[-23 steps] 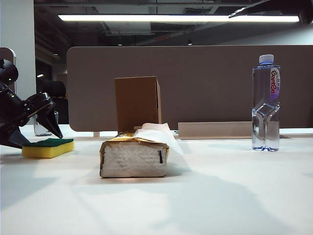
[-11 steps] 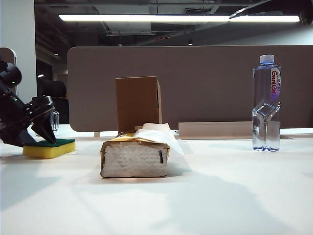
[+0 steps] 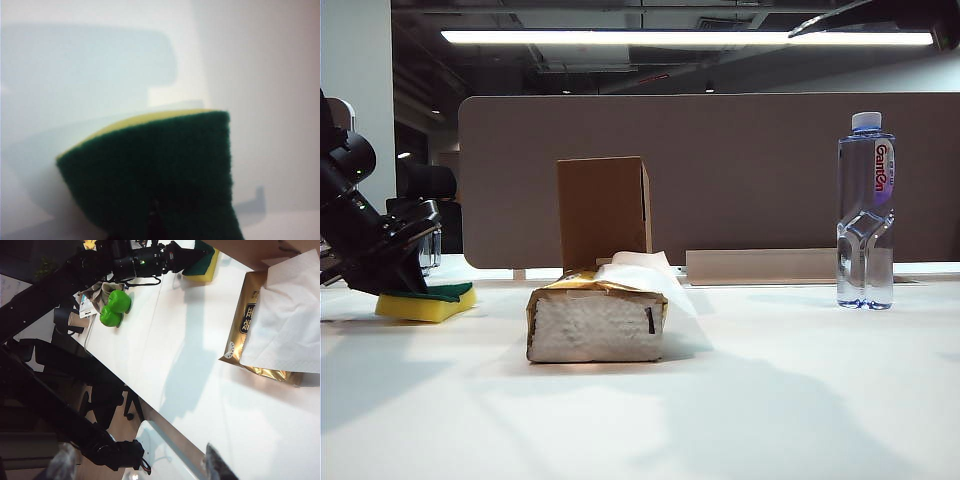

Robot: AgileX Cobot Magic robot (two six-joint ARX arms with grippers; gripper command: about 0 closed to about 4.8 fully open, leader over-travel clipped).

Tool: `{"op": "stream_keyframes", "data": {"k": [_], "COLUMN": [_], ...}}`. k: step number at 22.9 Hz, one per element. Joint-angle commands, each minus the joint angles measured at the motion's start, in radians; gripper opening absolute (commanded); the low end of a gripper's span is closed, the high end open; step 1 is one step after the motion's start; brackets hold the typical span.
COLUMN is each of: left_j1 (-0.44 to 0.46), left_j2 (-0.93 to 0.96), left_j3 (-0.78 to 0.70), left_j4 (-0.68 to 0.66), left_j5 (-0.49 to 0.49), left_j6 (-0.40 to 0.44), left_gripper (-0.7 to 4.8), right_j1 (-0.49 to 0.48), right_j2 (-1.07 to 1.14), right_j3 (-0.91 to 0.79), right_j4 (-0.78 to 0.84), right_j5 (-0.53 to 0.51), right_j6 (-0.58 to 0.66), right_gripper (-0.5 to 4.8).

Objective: Move the sponge from left to right to wipe the table, avoiding obstacles on the table, and finally reaching the bottle of mineral water.

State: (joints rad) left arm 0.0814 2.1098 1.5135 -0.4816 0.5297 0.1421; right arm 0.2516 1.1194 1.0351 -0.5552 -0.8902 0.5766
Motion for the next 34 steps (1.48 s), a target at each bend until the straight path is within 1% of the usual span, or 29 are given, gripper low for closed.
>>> {"op": "stream_keyframes", "data": {"k": [1,3,5,7,15,19,24,28,34], "left_j1": [-0.006,-0.006,-0.005,-0.005,-0.005,-0.005,-0.005,-0.005,-0.005], "left_j2": [0.010,0.010,0.010,0.010,0.008,0.008,-0.022,-0.085,-0.096], "left_j3": [-0.006,-0.006,-0.006,-0.006,-0.008,-0.008,-0.056,-0.164,-0.215], "left_j4": [-0.091,-0.129,-0.164,-0.193,-0.250,-0.281,-0.255,-0.197,-0.225], "left_j5": [-0.014,-0.014,-0.014,-0.019,-0.040,-0.040,-0.040,-0.040,-0.036], "left_j6": [0.042,0.072,0.073,0.095,0.098,0.113,0.113,0.113,0.113], "left_gripper": [-0.06,-0.06,-0.06,-0.06,-0.06,-0.06,-0.06,-0.06,-0.06], "right_j1": [0.000,0.000,0.000,0.000,0.000,0.000,0.000,0.000,0.000], "right_j2": [-0.002,-0.002,-0.002,-0.002,-0.002,-0.002,-0.002,-0.002,-0.002], "right_j3": [0.005,0.005,0.005,0.005,0.005,0.005,0.005,0.005,0.005], "right_j4": [0.014,0.014,0.014,0.014,0.014,0.014,0.014,0.013,0.010], "right_j5": [-0.003,-0.003,-0.004,-0.007,-0.007,-0.007,-0.007,-0.007,-0.019], "right_j6": [-0.001,-0.002,-0.002,-0.002,-0.010,-0.028,-0.029,-0.031,-0.031], "right_gripper": [3.33,3.33,3.33,3.33,3.33,3.33,3.33,3.33,3.33]}}
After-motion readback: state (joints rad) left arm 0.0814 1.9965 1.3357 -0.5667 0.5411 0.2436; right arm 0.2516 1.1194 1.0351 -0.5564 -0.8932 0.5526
